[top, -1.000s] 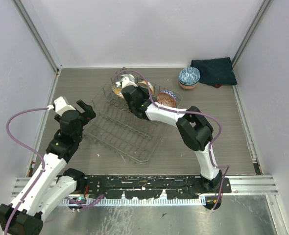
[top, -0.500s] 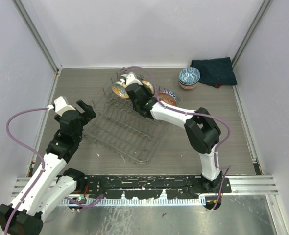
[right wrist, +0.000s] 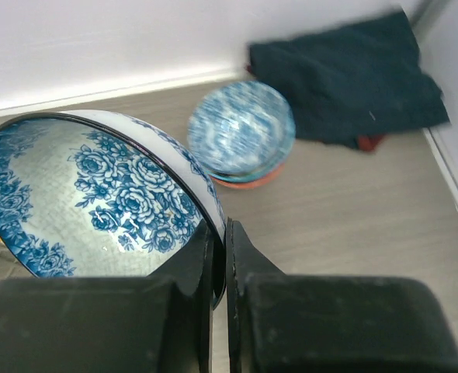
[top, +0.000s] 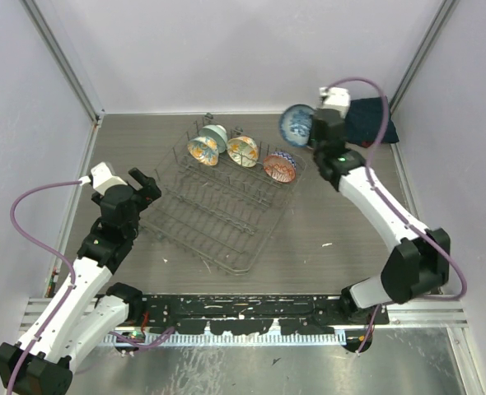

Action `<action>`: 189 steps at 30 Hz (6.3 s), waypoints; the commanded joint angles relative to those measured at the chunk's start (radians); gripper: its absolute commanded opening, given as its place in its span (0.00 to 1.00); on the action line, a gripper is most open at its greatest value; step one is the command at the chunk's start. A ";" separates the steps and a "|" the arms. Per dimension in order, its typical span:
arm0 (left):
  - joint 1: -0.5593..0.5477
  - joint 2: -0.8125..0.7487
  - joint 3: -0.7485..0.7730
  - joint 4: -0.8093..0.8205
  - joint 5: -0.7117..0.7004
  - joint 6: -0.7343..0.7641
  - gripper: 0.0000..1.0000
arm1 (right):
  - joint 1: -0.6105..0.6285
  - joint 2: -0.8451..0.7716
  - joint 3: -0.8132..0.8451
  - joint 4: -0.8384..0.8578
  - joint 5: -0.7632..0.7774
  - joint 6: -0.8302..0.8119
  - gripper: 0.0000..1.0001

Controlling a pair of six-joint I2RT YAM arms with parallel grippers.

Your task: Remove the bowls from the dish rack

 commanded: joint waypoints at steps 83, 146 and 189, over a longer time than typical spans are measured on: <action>-0.002 -0.003 0.007 0.034 -0.011 0.006 0.98 | -0.488 -0.074 -0.335 0.046 -0.359 0.384 0.91; -0.002 0.013 0.009 0.041 -0.007 0.009 0.98 | 0.413 0.881 0.664 0.287 0.030 -0.444 0.56; -0.002 0.022 0.007 0.047 -0.014 0.012 0.98 | 0.476 0.732 0.424 0.886 0.364 -0.781 0.01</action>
